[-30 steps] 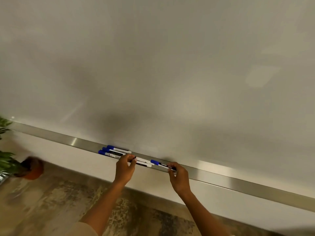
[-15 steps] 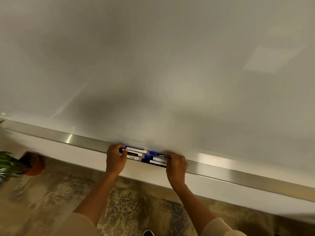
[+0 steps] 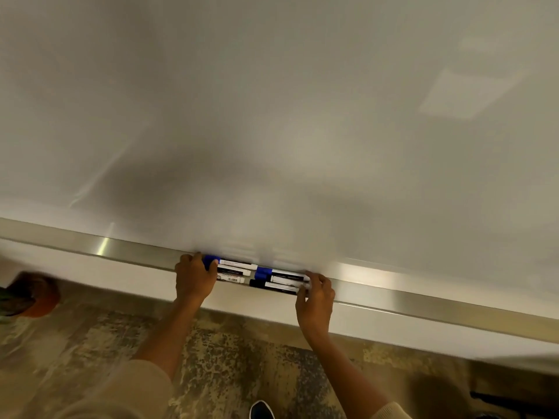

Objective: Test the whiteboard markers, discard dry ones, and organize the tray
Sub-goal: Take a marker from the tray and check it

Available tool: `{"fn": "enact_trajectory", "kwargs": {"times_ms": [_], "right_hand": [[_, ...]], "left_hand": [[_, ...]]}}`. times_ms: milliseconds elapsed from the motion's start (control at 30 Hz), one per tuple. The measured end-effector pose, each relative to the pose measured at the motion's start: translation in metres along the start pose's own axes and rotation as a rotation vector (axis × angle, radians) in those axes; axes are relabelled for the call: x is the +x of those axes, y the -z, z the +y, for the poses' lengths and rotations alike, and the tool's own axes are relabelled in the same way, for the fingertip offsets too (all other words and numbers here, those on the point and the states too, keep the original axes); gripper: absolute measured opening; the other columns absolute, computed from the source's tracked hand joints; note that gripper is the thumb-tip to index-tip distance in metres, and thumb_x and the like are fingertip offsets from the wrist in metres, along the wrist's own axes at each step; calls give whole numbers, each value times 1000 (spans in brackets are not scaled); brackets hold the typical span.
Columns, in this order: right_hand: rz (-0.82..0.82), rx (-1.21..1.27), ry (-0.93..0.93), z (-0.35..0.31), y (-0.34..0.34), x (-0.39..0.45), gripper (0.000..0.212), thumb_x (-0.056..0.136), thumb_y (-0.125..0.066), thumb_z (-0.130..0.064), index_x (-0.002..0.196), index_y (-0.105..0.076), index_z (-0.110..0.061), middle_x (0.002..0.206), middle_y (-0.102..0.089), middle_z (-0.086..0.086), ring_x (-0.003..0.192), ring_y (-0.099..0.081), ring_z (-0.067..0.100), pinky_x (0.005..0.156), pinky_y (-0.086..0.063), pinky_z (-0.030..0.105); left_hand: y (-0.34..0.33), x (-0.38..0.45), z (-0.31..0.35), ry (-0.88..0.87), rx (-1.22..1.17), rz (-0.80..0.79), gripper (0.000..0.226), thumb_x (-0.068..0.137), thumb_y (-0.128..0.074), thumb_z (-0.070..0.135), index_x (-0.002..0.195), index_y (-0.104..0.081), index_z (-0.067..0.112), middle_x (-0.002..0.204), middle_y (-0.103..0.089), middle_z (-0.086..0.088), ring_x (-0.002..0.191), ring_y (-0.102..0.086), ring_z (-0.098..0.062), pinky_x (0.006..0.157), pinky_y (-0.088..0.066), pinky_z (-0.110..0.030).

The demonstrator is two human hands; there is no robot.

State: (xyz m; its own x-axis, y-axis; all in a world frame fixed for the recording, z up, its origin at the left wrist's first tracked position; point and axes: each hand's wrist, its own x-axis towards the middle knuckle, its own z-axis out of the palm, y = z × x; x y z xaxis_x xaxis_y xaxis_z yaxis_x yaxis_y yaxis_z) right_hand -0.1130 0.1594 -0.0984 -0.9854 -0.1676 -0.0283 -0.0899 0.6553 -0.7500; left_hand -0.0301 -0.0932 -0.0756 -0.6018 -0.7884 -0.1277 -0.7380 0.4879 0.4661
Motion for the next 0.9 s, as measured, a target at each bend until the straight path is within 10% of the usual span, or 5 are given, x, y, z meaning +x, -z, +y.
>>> {"fn": "enact_trajectory", "kwargs": {"times_ms": [900], "right_hand": [[77, 43, -317, 89, 156, 45, 32, 96, -57, -3, 128, -62, -7, 128, -63, 16, 116, -61, 31, 103, -48, 38]], "left_hand": [[-90, -108, 158, -97, -210, -153, 13, 93, -57, 12, 95, -64, 1, 107, -57, -18, 101, -56, -34, 85, -52, -43]]}}
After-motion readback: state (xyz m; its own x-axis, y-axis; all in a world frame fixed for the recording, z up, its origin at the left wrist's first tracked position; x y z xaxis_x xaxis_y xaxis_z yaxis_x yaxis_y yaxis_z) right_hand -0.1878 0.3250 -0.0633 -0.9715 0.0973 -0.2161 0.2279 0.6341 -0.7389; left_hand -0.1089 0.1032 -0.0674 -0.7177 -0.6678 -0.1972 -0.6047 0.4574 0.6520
